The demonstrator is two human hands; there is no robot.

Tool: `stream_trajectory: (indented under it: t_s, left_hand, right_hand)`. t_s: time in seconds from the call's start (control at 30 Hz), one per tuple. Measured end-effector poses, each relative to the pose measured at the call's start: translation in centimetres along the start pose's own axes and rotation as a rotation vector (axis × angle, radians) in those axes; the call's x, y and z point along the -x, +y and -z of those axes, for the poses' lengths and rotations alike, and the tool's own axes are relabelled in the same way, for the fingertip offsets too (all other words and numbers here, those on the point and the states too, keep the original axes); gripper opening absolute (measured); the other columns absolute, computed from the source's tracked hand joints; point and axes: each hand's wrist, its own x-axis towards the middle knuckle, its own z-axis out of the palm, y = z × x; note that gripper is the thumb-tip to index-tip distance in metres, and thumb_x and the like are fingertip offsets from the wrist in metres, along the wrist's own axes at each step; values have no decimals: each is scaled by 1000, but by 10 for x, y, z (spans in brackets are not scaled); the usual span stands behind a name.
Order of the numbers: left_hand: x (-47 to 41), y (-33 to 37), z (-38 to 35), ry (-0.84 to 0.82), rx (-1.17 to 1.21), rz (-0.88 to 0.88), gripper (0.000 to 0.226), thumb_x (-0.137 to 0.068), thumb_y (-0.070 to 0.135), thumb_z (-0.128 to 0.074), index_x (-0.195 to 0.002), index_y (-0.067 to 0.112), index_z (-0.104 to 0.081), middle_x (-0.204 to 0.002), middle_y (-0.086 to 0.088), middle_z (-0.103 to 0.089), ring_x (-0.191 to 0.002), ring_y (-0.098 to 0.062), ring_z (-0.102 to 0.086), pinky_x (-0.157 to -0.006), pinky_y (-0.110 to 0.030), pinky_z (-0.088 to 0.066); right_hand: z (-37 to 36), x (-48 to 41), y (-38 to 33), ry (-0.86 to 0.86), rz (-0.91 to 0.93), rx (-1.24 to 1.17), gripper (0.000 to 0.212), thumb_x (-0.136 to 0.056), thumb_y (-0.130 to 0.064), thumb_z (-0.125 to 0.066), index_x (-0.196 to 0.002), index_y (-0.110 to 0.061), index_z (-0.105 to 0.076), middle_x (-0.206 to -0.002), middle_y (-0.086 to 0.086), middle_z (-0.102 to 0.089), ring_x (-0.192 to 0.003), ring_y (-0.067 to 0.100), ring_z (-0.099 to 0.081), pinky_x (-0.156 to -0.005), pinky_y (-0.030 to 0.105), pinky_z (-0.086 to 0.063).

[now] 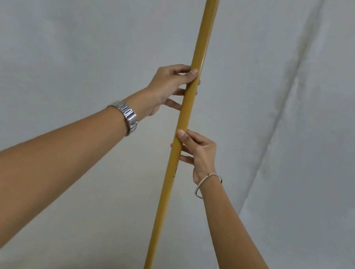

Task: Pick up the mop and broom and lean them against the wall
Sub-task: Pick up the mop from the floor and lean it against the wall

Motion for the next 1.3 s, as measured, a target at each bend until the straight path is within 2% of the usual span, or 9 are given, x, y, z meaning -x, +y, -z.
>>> stream_trajectory:
  t_s: [0.13,0.27,0.53,0.7,0.8,0.9,1.07,1.3]
  left_hand:
    - [6,-7,58,47,-28,37,12,-90,32,-57,-98,25,-63,-96,4,-71,-87,-17,-71,-56,-32,-58]
    - [6,-17,106,74,-72,61,16,-91,30,-57,-104,22,-61,-97,2,-69,-90,-21,-69,-54,-31,-58]
    - [20,-46,188,244,-159,101,25,-92,28,-55,-113,17,-61,-98,1,-66,-88,-20,-67,-58,-34,-59]
    - [35,-74,255,335,-182,158,34,-90,28,-58,-121,14,-59,-104,-2,-66,-93,-22,-66,-68,-41,-60]
    - [38,-92,292,346,-183,182,39,-89,27,-60,-125,13,-57,-109,-3,-65,-93,-21,-65,-72,-43,-60]
    - [34,-117,332,356,-162,185,39,-89,27,-60,-125,14,-57,-107,-4,-66,-90,-18,-65,-70,-39,-60]
    - [27,-160,390,334,-127,209,39,-89,28,-60,-126,13,-57,-107,-4,-66,-93,-19,-66,-68,-35,-61]
    - [13,-230,432,228,-55,300,40,-90,27,-58,-127,12,-56,-107,-5,-65,-94,-18,-65,-70,-34,-60]
  right_hand:
    - [-61,-5,20,-19,-27,-22,30,-72,-24,-78,-95,-7,-73,-88,14,-71,-82,32,-72,-57,30,-59]
    - [-109,-13,46,-44,-22,-46,30,-74,-21,-76,-100,-6,-71,-98,26,-69,-79,30,-72,-57,31,-60]
    - [-195,-34,108,-135,-56,-83,36,-75,-23,-76,-106,-7,-69,-102,22,-67,-89,34,-70,-64,38,-62]
    - [-258,-38,154,-199,-117,-128,32,-76,-23,-75,-105,-12,-69,-100,12,-68,-94,31,-69,-70,39,-62]
    - [-288,-42,176,-232,-141,-146,21,-77,-21,-74,-97,-20,-70,-107,14,-68,-97,31,-68,-69,36,-61]
    - [-320,-51,200,-245,-159,-149,16,-77,-19,-74,-90,-28,-70,-107,12,-69,-98,30,-68,-67,30,-61]
    - [-360,-66,240,-237,-183,-109,16,-77,-14,-74,-90,-23,-70,-102,12,-68,-93,28,-68,-65,29,-61]
    - [-378,-84,299,-181,-229,-28,16,-76,-9,-73,-89,-20,-72,-102,17,-69,-86,27,-70,-62,27,-60]
